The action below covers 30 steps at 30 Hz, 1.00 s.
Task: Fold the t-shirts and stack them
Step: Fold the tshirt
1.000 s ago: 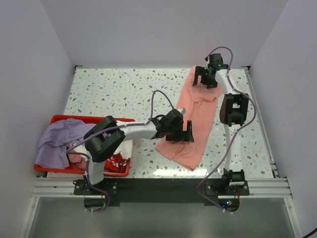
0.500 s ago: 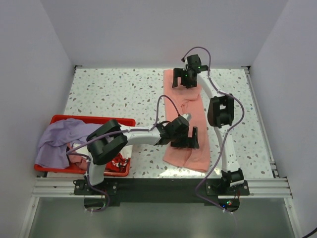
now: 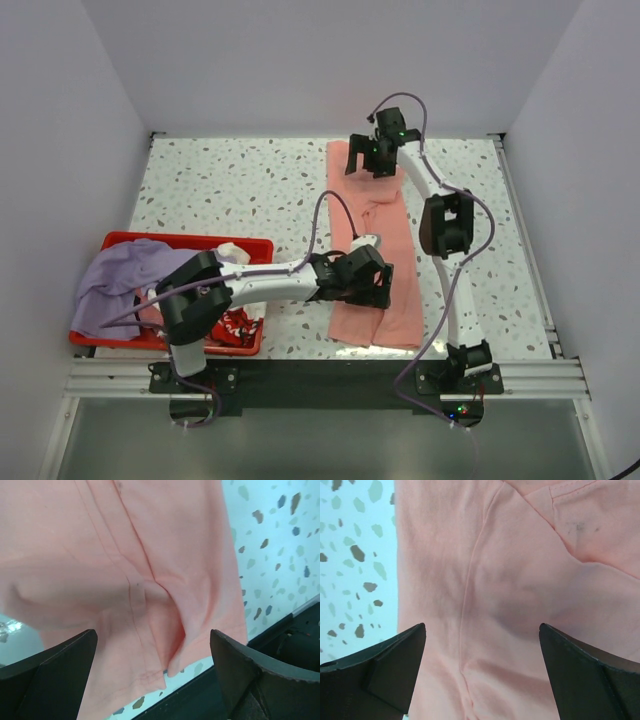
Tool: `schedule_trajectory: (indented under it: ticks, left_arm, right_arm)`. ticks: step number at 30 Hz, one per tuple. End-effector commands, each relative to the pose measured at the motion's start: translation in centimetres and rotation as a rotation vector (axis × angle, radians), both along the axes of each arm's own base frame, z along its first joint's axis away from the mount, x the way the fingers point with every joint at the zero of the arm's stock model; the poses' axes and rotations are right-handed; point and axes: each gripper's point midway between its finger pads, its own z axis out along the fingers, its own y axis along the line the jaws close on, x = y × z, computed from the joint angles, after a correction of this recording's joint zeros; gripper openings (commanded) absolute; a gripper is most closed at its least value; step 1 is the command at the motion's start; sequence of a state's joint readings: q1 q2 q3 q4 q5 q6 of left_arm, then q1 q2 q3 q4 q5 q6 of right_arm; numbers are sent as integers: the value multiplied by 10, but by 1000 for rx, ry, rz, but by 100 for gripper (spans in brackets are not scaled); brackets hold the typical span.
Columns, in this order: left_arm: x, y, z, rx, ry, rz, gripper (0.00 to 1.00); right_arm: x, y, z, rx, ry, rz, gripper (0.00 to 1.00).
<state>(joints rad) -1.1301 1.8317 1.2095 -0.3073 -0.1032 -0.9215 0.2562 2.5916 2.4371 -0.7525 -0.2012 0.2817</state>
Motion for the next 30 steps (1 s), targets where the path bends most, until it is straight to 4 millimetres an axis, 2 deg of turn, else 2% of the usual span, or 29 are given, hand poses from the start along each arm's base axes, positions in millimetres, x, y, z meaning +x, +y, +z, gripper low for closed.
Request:
schedule_trajectory:
  ticks: [1,2,3,5,7,8,9,11,12,13,14,15,16,17,18,19,21,23,30]
  left_arm:
    - [8,13,52,-35,-125,19,100]
    - [6,16,55,-34,-130,18,100]
    - [7,24,61,-33,-145,30,100]
    - [4,40,59,6,-146,44,100]
    - [-1,59,56,31,-149,56,100]
    - [-4,65,54,34,-145,63,100]
    - [-10,77,48,38,-134,71,100]
    - [-17,81,44,14,-118,63,100]
    - [-23,89,36,18,-106,57,100]
    - [-24,88,35,2,-103,52,99]
    - [-30,91,26,4,-85,41,96]
    - [-32,92,22,4,-75,33,94]
    - [-35,91,19,-1,-65,20,91]
    - [-38,91,15,-5,-54,7,84]
    - [-43,91,9,-6,-37,-9,80]
    - [-45,91,6,-7,-28,-19,77]
    - [-51,94,-1,-5,-10,-31,67]
    - [-56,97,-7,-5,10,-39,58]
    - [-63,86,-13,-35,33,-86,44]
  right_arm:
    - [-4,4,120,66,-173,-16,99]
    - [-10,2,149,76,-217,-11,99]
    - [-17,-2,152,66,-207,-17,99]
    - [-32,-9,167,47,-217,-21,99]
    - [-60,-28,181,-4,-215,-63,99]
    - [-71,-36,182,-30,-215,-82,99]
    - [-97,-49,183,-57,-208,-103,99]
    - [-121,-74,177,-114,-206,-199,99]
    - [-150,-87,176,-123,-215,-229,99]
    - [-162,-98,171,-141,-215,-266,99]
    - [-189,-106,167,-127,-221,-297,99]
    - [-197,-111,144,-146,-173,-314,99]
    - [-213,-118,161,-120,-223,-347,99]
    - [-223,-122,158,-103,-220,-375,99]
    - [-237,-124,140,-105,-195,-376,99]
    - [-248,-125,151,-79,-234,-376,99]
    - [-263,-130,142,-89,-219,-379,99]
    - [-273,-138,142,-115,-222,-390,99]
    - [-293,-155,123,-207,-181,-396,99]
